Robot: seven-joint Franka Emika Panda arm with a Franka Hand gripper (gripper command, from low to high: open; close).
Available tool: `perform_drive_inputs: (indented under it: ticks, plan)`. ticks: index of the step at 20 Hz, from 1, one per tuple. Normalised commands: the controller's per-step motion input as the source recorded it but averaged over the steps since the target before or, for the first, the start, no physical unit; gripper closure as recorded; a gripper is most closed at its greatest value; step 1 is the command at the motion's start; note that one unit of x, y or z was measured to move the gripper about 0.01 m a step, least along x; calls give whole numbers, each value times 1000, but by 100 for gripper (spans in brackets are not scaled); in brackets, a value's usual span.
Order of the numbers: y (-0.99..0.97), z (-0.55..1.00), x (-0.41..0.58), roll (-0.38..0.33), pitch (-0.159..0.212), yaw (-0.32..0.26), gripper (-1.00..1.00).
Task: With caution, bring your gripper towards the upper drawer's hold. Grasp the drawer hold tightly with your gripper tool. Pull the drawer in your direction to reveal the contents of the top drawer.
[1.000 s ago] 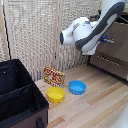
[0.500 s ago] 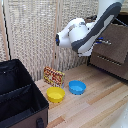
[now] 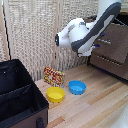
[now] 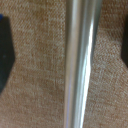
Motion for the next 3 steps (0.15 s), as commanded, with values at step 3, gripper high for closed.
perform_drive_inputs:
  ticks: [3]
  plan:
    - [0,16,30,-3,0,-40,-100]
